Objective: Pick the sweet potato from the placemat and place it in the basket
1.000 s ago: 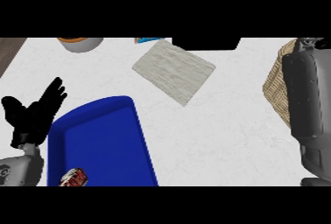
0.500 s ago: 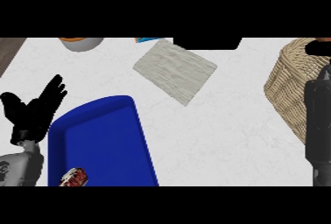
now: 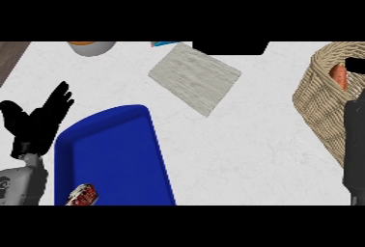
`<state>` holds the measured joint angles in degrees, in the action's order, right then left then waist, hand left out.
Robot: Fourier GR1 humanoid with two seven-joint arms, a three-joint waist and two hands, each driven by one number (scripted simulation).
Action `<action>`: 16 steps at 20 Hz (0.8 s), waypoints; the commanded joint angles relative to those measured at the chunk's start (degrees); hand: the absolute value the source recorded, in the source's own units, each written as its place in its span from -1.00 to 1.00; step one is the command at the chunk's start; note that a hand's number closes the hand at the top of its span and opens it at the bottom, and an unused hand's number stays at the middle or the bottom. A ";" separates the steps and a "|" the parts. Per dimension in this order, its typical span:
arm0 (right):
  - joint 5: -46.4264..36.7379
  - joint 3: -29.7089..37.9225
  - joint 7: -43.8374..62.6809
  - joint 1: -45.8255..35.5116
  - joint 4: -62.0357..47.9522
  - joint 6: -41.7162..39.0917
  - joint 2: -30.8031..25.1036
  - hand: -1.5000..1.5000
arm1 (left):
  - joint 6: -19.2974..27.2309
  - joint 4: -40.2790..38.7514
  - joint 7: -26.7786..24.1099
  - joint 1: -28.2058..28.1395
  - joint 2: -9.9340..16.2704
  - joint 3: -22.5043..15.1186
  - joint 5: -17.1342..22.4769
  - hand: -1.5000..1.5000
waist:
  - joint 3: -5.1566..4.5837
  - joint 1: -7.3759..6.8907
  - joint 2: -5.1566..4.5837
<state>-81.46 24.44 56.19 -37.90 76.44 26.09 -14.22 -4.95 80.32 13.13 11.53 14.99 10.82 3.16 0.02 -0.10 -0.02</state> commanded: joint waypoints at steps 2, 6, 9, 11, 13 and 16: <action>2.06 1.12 0.77 1.33 3.62 4.93 -0.89 -1.00 | 0.15 3.01 0.19 -1.98 -0.56 -0.69 -0.55 0.00 | -0.01 -0.04 0.09; 1.69 5.56 3.56 1.09 11.89 10.86 0.03 -1.00 | -0.18 -2.05 -1.40 0.20 0.13 0.57 -0.28 0.00 | -0.04 1.12 0.16; 3.64 9.01 3.68 5.04 19.51 12.88 0.75 -1.00 | 2.13 -0.34 -1.40 -0.86 -2.00 -0.37 -1.31 0.00 | 0.00 1.65 0.45; 4.03 9.35 5.22 7.32 26.49 10.79 3.44 -1.00 | -0.18 -1.13 -0.26 -0.32 0.76 1.15 -0.01 0.00 | -0.03 1.51 0.46; 8.90 9.37 3.42 15.18 37.09 7.24 6.58 -1.00 | 0.87 0.75 -0.98 -2.97 -0.73 0.39 -0.67 0.00 | -0.01 2.23 0.84; 16.80 11.23 2.91 22.43 48.94 -0.05 5.65 -1.00 | 1.53 2.57 0.84 -3.30 -0.99 -0.29 -1.22 0.00 | 0.00 2.85 1.11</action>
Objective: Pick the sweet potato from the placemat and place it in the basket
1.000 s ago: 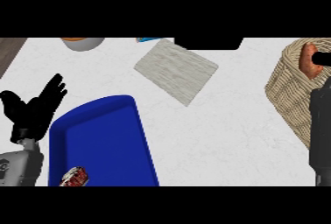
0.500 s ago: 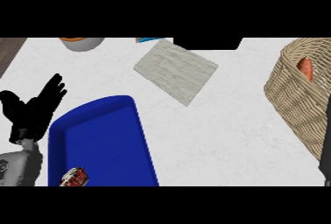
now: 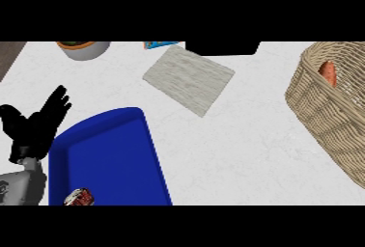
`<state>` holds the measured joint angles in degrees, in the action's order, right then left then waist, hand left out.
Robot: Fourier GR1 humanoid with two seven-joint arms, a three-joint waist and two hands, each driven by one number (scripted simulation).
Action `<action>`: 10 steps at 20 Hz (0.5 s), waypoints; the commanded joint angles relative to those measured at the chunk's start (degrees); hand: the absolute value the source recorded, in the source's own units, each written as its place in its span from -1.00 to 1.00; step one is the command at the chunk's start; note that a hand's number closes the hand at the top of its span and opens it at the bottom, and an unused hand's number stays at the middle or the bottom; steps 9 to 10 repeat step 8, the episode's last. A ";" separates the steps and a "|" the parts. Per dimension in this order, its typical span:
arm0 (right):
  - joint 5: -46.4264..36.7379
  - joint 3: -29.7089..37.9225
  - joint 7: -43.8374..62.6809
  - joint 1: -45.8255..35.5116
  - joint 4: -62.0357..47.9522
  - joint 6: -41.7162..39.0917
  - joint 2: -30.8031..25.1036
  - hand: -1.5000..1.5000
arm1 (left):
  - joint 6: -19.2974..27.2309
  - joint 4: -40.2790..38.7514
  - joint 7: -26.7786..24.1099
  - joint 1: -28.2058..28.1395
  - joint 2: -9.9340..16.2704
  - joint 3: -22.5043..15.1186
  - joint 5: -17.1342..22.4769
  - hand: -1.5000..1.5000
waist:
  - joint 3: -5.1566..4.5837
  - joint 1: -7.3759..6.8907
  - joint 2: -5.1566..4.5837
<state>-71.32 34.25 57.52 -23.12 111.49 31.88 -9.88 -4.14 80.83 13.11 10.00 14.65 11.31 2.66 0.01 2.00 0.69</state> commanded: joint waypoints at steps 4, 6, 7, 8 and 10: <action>15.93 1.31 0.89 21.12 24.81 -12.42 5.47 -1.00 | 0.63 1.68 0.63 -1.08 -0.28 0.52 0.32 0.00 | 0.02 0.68 0.12; 21.09 3.09 1.55 26.50 32.67 -14.54 6.86 -1.00 | 0.80 1.25 -0.14 -1.44 0.02 0.99 0.08 0.00 | 0.01 1.04 0.20; 25.25 4.38 0.90 27.91 32.58 -15.50 5.76 -1.00 | 0.72 1.72 2.24 0.88 0.53 0.73 0.25 0.00 | 0.04 0.39 -0.06; 27.76 4.89 -1.94 32.13 33.60 -14.09 7.75 -1.00 | 0.12 -1.00 -0.98 -0.15 0.21 1.08 0.19 0.00 | 0.05 0.83 -0.09; 27.76 4.89 -1.94 32.13 33.60 -14.09 7.75 -1.00 | 0.12 -1.00 -0.98 -0.15 0.21 1.08 0.19 0.00 | 0.05 0.83 -0.09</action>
